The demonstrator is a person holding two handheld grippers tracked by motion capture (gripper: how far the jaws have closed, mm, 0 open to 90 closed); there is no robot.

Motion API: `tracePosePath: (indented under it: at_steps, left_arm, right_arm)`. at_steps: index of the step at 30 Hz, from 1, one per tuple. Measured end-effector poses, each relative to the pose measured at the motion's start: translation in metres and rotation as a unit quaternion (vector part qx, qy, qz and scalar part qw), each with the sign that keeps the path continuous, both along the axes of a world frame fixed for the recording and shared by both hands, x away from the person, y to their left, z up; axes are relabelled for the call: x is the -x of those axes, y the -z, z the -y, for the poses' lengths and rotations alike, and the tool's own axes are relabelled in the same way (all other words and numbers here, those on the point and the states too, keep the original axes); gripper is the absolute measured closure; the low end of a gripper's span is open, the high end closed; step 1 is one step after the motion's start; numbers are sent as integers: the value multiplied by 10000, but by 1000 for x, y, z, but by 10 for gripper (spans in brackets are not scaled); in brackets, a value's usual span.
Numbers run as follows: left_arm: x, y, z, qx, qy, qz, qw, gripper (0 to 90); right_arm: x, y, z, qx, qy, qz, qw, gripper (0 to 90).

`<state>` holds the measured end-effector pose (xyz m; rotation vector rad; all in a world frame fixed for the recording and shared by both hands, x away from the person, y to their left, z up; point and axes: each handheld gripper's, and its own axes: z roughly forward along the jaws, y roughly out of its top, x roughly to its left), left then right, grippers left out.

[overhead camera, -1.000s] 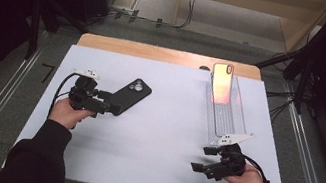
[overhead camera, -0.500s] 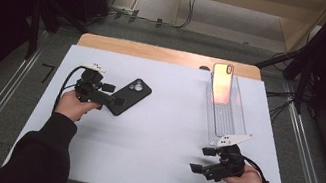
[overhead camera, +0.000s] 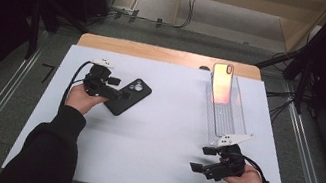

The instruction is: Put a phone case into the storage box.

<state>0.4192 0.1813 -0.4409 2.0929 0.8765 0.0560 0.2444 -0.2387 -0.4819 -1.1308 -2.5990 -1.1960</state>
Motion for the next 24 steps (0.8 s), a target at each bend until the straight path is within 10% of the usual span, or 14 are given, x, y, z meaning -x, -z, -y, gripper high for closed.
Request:
tracePosePath:
  at_steps: [24]
  left_arm:
    - [-19,29,9,-362,-252,46,9990,133]
  right_arm:
    - [-1,-1,0,-62,19,-6,10000,146]
